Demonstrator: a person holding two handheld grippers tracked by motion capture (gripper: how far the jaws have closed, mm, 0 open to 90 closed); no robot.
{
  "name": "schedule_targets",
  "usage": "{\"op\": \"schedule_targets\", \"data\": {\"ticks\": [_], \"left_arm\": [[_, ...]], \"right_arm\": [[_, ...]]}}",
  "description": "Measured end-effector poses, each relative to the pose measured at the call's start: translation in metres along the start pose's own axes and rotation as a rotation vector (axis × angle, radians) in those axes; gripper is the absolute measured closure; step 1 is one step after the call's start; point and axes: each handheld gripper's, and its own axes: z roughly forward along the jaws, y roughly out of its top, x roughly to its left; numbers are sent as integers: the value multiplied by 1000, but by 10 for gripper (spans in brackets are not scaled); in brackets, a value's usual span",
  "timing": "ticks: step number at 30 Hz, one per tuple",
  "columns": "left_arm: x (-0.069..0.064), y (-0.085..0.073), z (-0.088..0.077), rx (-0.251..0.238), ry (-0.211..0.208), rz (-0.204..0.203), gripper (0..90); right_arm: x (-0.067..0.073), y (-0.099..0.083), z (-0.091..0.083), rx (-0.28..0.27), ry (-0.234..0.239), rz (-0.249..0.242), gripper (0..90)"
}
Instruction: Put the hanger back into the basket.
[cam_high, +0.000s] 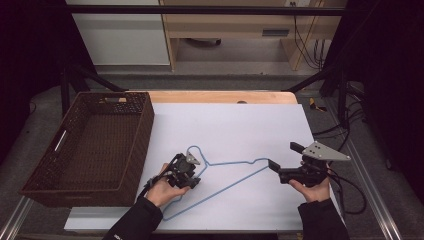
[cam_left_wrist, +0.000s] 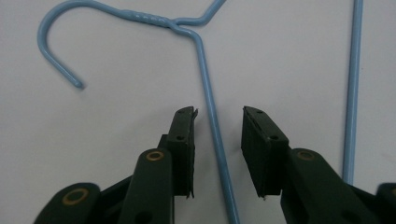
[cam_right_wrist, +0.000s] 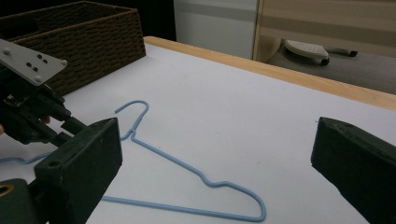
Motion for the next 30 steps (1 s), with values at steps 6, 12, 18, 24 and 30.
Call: {"op": "schedule_targets", "data": {"ticks": [6, 12, 18, 24, 30], "left_arm": [[-4, 1, 3, 5, 13, 11, 699], [-7, 3, 4, 16, 24, -11, 748], [-8, 6, 4, 40, 35, -33, 763], [-10, 8, 5, 49, 48, -42, 807], [-11, 8, 5, 51, 57, -55, 855]], "right_arm": [[0, 0, 0, 0, 0, 0, 24], [0, 0, 2, 5, 2, -6, 25], [1, -1, 3, 9, 5, -2, 24], [2, -1, 4, 11, 9, -5, 24], [2, -1, 4, 14, 14, -4, 24]]}}
